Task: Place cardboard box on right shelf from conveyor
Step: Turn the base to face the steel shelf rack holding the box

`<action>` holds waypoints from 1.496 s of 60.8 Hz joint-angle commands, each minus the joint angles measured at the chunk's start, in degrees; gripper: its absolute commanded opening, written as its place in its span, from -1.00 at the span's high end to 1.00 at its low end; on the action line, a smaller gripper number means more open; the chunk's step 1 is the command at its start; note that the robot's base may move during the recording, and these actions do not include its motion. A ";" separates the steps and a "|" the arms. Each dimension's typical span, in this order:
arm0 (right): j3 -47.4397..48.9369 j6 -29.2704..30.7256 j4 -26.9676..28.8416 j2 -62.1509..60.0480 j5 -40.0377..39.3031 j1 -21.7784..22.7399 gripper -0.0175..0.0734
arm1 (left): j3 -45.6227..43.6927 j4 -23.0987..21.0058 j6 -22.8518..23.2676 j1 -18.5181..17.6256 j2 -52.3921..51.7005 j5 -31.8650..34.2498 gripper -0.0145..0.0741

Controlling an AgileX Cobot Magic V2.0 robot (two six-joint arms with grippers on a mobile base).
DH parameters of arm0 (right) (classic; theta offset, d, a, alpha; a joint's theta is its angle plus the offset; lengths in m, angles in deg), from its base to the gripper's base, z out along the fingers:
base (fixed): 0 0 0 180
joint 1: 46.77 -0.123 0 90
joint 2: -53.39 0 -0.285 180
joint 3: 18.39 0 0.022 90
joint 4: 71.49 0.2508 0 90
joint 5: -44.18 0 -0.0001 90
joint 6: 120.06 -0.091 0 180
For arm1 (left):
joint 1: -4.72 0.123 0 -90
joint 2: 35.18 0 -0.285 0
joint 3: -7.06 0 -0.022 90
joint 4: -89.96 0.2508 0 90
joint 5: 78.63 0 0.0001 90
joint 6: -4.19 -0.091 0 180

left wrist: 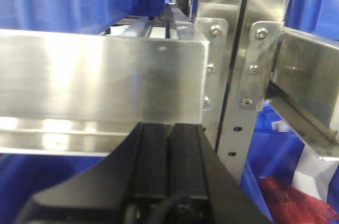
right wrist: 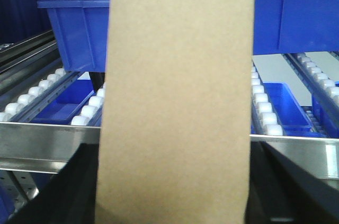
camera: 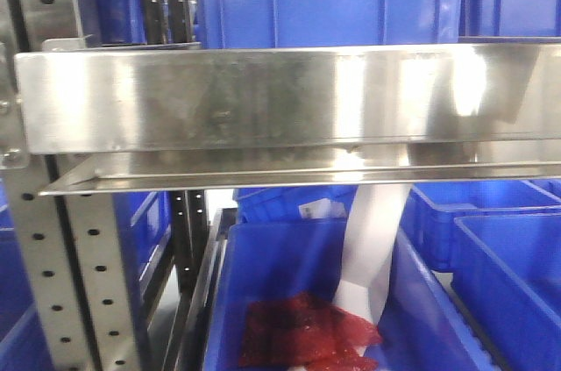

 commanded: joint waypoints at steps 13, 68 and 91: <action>1.31 0.46 -0.74 1.28 -5.72 0.29 0.14 | 0.48 -0.34 -0.02 0.03 -0.84 4.95 0.94; 1.31 0.46 0.04 1.28 -6.04 0.29 0.14 | 0.48 -0.34 -0.02 0.03 -0.84 4.95 0.93; 6.51 8.84 -0.05 16.23 -16.27 0.29 0.14 | 0.48 -0.34 -0.02 0.03 -0.84 4.95 0.94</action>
